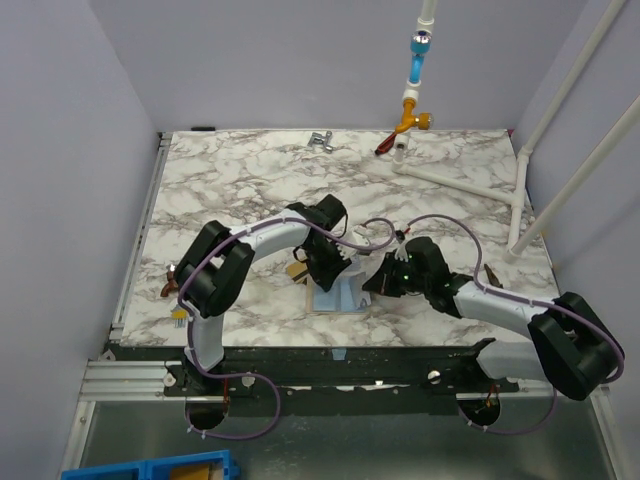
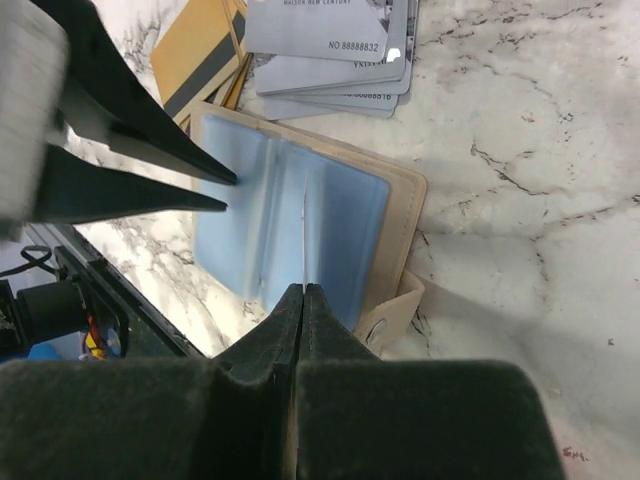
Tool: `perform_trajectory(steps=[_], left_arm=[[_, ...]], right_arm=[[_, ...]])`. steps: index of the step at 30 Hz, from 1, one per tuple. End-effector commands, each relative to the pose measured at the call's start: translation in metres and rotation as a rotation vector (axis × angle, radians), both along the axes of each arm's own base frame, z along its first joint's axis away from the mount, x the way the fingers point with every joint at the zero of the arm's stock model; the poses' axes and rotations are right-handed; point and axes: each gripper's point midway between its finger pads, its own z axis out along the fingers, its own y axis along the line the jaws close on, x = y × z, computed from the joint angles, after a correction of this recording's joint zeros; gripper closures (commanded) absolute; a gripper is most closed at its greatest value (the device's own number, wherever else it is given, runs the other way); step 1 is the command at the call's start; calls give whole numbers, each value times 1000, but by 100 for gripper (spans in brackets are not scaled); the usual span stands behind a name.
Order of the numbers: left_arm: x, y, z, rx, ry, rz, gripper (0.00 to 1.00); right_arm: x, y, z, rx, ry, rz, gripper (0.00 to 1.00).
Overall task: Put the credit cards into the card holder
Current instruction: Insert the credit card into the card holder.
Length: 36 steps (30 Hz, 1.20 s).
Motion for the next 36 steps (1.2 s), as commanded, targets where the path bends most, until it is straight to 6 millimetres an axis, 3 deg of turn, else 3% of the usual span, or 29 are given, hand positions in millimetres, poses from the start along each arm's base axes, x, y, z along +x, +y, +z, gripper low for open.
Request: perform_trajectory(steps=[1, 14, 20, 23, 29, 36], left_arm=[[-19, 7, -11, 66, 22, -72, 81], [-71, 3, -12, 26, 195, -154, 82], [-44, -13, 31, -70, 105, -116, 82], [-24, -16, 41, -76, 48, -90, 82], [23, -8, 29, 11, -147, -38, 82], [26, -2, 5, 68, -102, -51, 81]], right_arm=[[-1, -11, 1, -31, -34, -38, 99], [-8, -24, 0, -60, -35, -72, 99], [4, -14, 8, -42, -49, -63, 99], [8, -13, 0, -66, -29, -66, 99], [7, -41, -11, -187, -3, -168, 99], [-3, -64, -17, -237, 21, -258, 99]])
